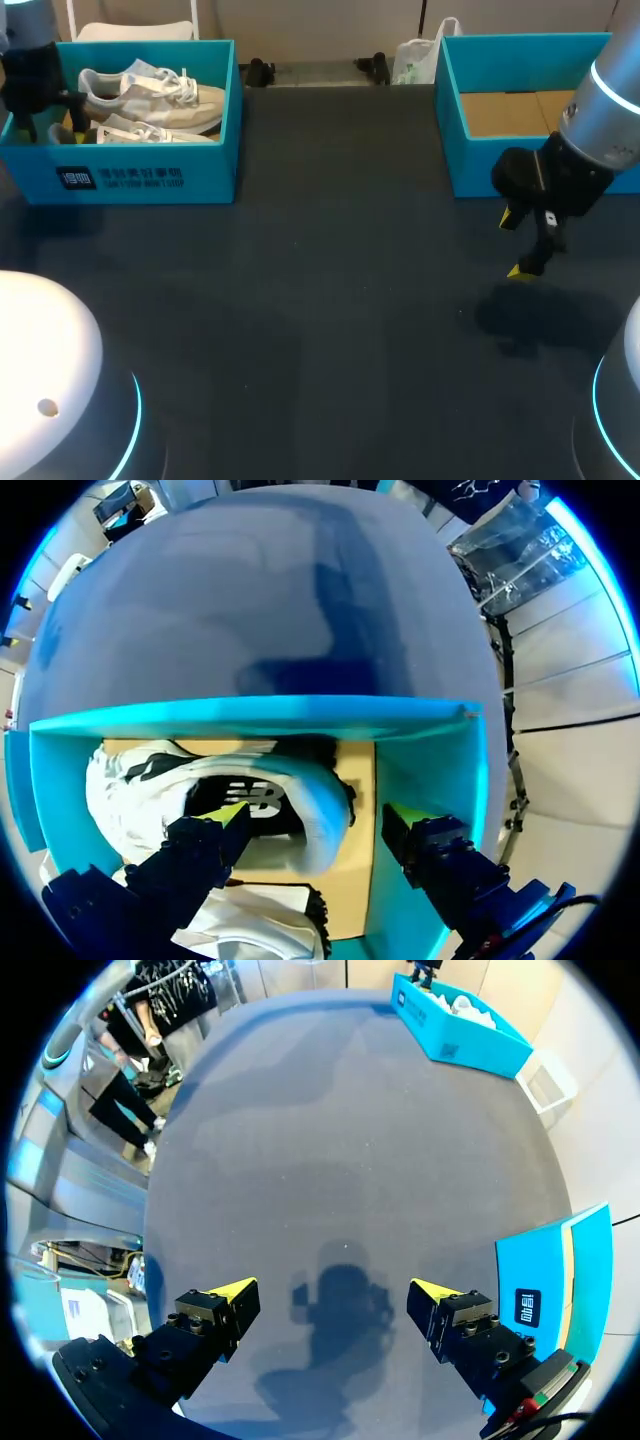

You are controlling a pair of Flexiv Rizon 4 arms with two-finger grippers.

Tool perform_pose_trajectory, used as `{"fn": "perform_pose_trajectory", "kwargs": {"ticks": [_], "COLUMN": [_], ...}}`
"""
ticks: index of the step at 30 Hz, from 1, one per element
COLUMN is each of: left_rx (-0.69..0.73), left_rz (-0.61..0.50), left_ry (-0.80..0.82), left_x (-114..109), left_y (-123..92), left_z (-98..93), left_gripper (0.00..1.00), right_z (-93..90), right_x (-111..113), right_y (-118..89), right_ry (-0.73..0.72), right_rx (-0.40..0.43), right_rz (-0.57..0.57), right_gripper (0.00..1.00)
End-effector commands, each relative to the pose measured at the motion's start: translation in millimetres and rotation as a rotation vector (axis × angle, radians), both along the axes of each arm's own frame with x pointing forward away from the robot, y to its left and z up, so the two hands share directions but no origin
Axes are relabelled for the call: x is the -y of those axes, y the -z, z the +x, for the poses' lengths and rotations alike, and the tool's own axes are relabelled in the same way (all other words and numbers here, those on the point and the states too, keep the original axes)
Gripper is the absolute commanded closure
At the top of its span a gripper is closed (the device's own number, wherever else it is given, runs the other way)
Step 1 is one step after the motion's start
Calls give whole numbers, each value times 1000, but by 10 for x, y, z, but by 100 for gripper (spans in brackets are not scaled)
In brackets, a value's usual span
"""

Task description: Take the shoe out of the shoebox, open the shoe tongue, remove and reinsert the insole, then place the shoe into the shoebox

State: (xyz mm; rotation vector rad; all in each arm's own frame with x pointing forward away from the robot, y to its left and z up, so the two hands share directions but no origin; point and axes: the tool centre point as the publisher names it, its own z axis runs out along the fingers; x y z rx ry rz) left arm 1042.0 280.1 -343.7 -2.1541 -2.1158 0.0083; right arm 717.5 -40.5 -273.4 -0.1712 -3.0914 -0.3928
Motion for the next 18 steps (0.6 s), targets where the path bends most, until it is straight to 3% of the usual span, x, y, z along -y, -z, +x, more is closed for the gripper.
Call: {"fn": "perform_pose_trajectory", "kwargs": {"ticks": [1, 18], "left_rx": [-3, 4], "left_rz": [3, 0], "left_ry": [-2, 12], "left_x": [13, -30], "left_y": [110, 265], "left_z": [21, -54], "left_gripper": [27, 29], "right_z": [-3, -3], "right_x": [-4, -4], "right_y": [3, 3], "right_ry": [1, 1], "right_rx": [0, 0], "right_rz": [-2, -2], "right_gripper": [0, 0]}}
